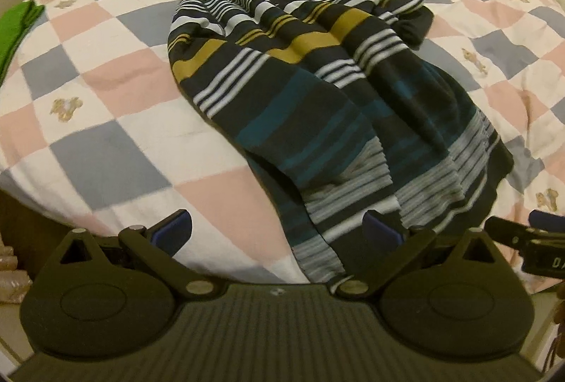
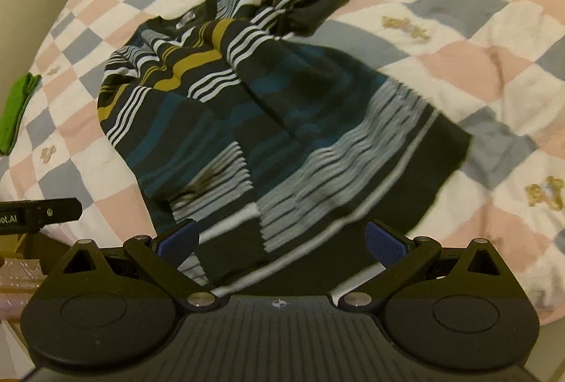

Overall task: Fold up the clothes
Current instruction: 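Lower both tools onto the sweater and close on its hem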

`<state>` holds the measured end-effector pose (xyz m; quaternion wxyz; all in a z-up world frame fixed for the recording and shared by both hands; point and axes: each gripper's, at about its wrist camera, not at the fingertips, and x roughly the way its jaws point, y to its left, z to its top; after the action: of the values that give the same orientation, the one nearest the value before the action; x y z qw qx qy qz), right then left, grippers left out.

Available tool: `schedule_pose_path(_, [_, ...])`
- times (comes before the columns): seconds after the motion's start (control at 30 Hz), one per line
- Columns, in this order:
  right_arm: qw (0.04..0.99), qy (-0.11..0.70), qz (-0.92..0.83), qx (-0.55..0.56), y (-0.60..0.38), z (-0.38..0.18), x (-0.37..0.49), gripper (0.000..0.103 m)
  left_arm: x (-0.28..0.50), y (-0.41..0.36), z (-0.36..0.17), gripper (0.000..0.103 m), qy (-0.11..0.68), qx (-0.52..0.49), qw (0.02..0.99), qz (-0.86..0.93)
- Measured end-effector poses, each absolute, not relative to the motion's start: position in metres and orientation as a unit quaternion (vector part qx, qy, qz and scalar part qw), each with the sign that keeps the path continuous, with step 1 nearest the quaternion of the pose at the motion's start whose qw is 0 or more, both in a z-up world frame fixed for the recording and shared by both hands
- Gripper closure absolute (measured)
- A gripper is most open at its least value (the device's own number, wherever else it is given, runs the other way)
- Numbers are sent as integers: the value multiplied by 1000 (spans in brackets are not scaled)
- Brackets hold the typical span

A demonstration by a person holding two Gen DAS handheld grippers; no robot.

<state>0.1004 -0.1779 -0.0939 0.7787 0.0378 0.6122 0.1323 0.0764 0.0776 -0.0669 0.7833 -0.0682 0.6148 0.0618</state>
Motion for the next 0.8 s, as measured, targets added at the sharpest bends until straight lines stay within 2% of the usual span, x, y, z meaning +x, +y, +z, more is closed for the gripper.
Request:
schedule_pose_path(0.47, [787,607,99,52,-87,-147,198,0,217,165,-124,5,616,-29,786,29])
schedule_pose_path(0.73, [790,601,98,78,-97,-166,270,16,269,194,-152,5,614,-67,785,53])
schedule_pose_path(0.8, [795,593,97,83,-104,-169,285,24,280,200,-157,5,613,-80,784,63])
